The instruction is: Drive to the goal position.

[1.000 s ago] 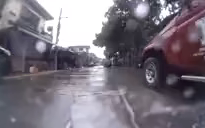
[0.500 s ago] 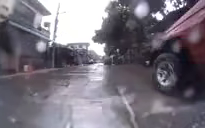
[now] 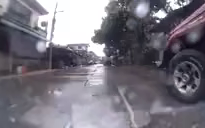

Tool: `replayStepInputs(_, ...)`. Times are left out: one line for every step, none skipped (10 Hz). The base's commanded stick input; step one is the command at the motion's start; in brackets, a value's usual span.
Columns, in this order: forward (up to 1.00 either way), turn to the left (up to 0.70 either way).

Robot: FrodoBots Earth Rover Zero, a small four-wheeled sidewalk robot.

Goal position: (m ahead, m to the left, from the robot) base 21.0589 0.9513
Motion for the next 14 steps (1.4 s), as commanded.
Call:
replayStepInputs(1.0, 0.0)
replayStepInputs(1.0, 0.0)
replayStepInputs(1.0, 0.0)
replayStepInputs(1.0, 0.0)
replayStepInputs(1.0, 0.0)
replayStepInputs(1.0, 0.0)
replayStepInputs(1.0, 0.0)
replayStepInputs(1.0, 0.0)
replayStepInputs(1.0, 0.0)
replayStepInputs(1.0, 0.0)
replayStepInputs(1.0, 0.0)
replayStepInputs(1.0, 0.0)
replayStepInputs(1.0, 0.0)
replayStepInputs(1.0, 0.0)
